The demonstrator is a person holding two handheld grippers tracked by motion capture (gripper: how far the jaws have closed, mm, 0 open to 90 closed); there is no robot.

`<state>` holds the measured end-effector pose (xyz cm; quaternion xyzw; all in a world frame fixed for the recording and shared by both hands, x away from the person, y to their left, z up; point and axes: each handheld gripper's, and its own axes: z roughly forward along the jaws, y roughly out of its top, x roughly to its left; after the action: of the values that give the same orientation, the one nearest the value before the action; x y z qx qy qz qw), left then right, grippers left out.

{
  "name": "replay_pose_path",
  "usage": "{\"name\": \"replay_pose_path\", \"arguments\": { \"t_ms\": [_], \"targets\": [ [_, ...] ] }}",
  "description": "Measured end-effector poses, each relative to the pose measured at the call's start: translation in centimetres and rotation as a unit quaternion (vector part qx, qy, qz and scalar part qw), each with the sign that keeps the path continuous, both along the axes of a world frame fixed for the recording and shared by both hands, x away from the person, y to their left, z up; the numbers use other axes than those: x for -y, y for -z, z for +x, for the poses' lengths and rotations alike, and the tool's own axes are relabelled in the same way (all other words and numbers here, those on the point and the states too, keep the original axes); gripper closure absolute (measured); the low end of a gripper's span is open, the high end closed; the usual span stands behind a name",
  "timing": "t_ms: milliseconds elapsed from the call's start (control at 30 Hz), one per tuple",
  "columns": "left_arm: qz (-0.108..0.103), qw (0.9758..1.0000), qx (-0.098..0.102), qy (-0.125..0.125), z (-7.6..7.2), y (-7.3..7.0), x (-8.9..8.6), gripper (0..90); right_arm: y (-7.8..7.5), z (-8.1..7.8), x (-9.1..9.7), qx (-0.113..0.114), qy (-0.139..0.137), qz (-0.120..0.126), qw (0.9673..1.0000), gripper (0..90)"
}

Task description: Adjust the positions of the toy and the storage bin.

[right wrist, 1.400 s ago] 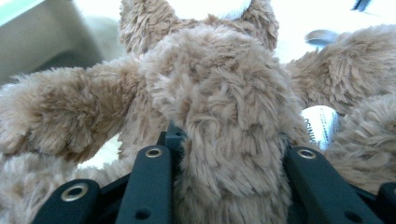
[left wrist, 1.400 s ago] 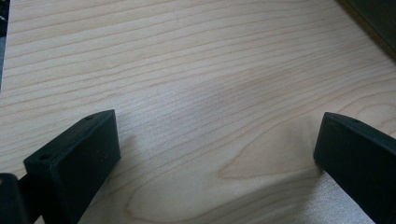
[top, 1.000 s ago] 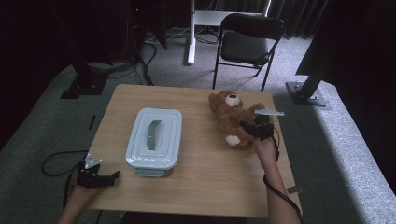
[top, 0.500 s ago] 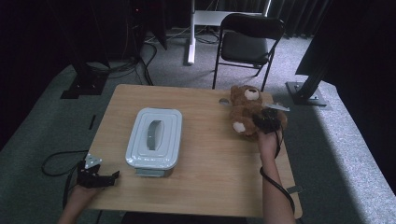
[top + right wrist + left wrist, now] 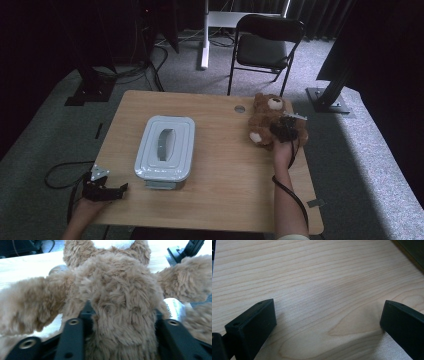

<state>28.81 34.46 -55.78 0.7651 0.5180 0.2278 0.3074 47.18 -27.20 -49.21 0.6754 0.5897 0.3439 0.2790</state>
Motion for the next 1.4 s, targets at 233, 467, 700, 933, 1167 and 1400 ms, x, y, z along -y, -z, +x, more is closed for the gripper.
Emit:
{"name": "replay_pose_path", "arguments": {
  "t_ms": [233, 467, 700, 933, 1167, 1400],
  "targets": [
    [0.0, 1.0, 0.0, 0.0, 0.0, 0.0, 0.0, 1.0, -0.1, -0.2, 0.3, 0.001, -0.004, -0.002, 1.0, 30.7],
    [-0.002, 1.0, -0.001, 0.001, 0.0, 0.0, 0.0, 0.9, -1.1, -0.5, 0.3, -0.012, -0.011, 0.0, 0.9999, 25.0],
    [0.003, 0.9999, -0.009, -0.011, 0.2, -0.2, 0.4, 0.8, -3.2, -1.5, 0.1, 0.02, -0.025, 0.029, 0.9991, 20.0],
    [0.002, 1.0, -0.009, -0.001, 0.9, -0.7, 0.9, 0.9, -5.1, -2.3, -2.4, 0.049, -0.065, 0.038, 0.996, 16.8],
    [-0.008, 0.9999, 0.004, 0.006, 1.9, -1.4, 1.4, 0.9, -5.6, -2.6, -5.2, 0.058, -0.097, 0.037, 0.9929, 16.8],
    [-0.01, 0.9997, 0.018, 0.011, 3.0, -2.3, 1.8, 0.9, -5.0, -3.1, -9.0, 0.066, -0.159, 0.052, 0.9836, 15.6]
  ]
}}
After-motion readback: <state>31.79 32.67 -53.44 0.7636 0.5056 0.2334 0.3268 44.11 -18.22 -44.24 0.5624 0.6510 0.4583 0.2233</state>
